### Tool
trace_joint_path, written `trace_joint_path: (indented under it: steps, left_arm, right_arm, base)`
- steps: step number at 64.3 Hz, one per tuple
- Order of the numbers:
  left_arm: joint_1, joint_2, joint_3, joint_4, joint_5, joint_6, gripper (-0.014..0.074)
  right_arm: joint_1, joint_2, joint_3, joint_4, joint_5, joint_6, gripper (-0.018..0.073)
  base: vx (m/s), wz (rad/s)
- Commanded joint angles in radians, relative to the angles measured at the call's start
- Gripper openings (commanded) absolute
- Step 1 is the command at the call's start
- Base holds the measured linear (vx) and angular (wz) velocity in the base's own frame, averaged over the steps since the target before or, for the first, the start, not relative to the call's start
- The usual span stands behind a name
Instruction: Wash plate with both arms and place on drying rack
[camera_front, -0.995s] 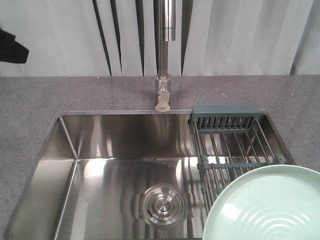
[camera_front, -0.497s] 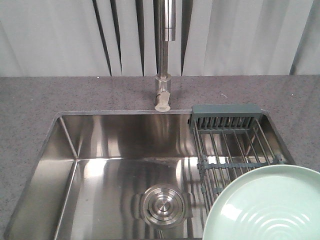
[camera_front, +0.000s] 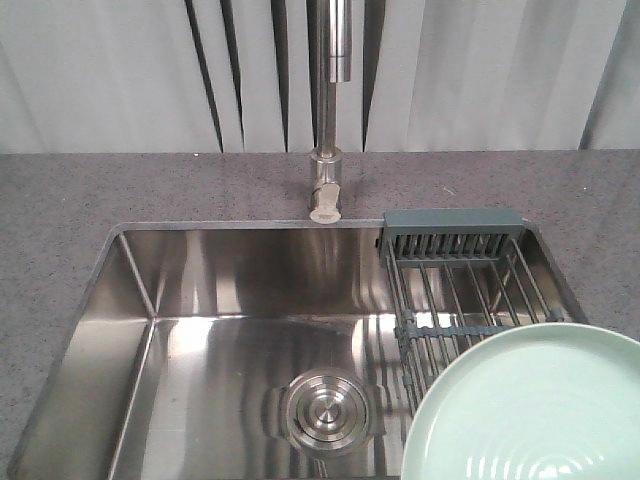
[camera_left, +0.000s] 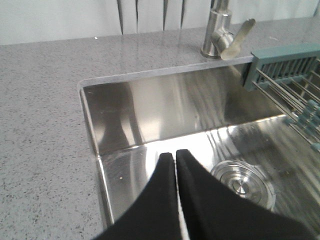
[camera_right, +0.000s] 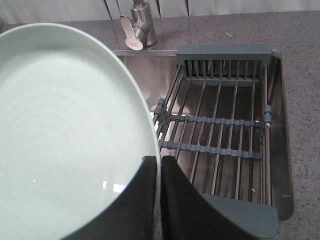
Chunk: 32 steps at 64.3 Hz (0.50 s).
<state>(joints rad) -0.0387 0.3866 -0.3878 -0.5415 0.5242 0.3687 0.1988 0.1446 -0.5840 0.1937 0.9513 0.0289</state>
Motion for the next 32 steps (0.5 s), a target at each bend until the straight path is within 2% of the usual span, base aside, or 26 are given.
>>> trace_joint_path:
  steps: [1,8,21,26,27,32]
  left_arm:
    - [-0.002,0.006,-0.012,-0.033,-0.077,-0.001,-0.0006]
    - [-0.002,0.006,0.007,-0.033,-0.07,-0.001,-0.0006]
    - [-0.002,0.006,0.013,-0.033,-0.066,-0.001,-0.0006]
    - [-0.002,0.006,0.013,-0.033,-0.066,-0.001,-0.0006]
    - [-0.002,0.006,0.013,-0.033,-0.066,-0.001,-0.0006]
    - [-0.002,0.006,0.013,-0.033,-0.066,-0.001,-0.0006]
  right_arm:
    - [-0.006,0.109,-0.08,0.001,-0.09,-0.007,-0.0001]
    - [-0.006,0.249,-0.172,-0.007,-0.09,-0.046,-0.0001]
    - [-0.006,0.577,-0.343,0.01,-0.089,-0.224,-0.0001]
    - [-0.002,0.703,-0.394,0.071,-0.086,-0.29,-0.0001]
    - [-0.002,0.772,-0.419,0.123,-0.079,-0.335,-0.0001]
    - [-0.002,0.888,-0.458,0.22,-0.064,-0.418,-0.0001]
  base:
    - [0.0,0.0]
    - [0.0,0.0]
    - [0.0,0.0]
    - [0.0,0.0]
    - [0.0,0.0]
    - [0.0,0.0]
